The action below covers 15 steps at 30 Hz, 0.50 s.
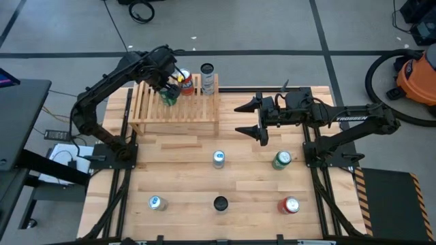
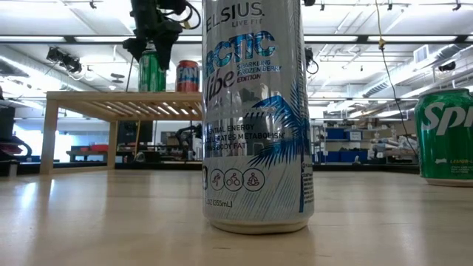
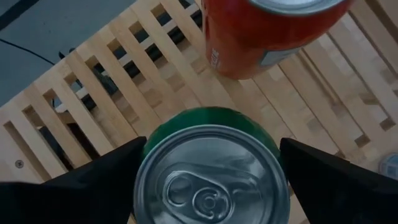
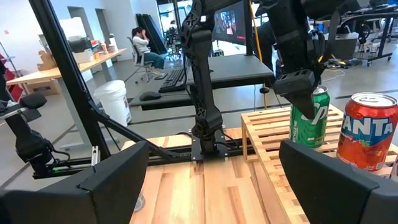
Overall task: Place canned beverage on shelf
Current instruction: Put the top green soda can on the shelf
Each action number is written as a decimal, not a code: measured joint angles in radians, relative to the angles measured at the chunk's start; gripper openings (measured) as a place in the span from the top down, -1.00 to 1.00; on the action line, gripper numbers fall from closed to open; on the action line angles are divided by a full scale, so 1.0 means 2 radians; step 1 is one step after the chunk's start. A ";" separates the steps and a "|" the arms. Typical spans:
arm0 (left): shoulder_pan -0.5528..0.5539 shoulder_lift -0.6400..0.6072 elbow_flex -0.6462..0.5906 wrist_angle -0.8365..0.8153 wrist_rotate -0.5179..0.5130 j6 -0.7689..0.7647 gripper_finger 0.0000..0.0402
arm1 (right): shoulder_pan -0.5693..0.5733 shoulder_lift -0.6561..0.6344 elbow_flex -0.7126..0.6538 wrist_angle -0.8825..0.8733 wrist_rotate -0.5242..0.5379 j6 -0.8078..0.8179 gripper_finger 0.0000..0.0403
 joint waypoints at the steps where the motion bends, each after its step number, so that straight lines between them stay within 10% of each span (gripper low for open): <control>1: 0.001 0.000 0.000 -0.001 0.001 0.002 -0.82 | 0.000 0.000 0.000 0.000 0.000 0.000 -0.85; 15: 0.006 0.000 -0.001 -0.023 0.001 0.032 -0.60 | 0.000 0.000 0.000 -0.003 0.000 0.000 -0.85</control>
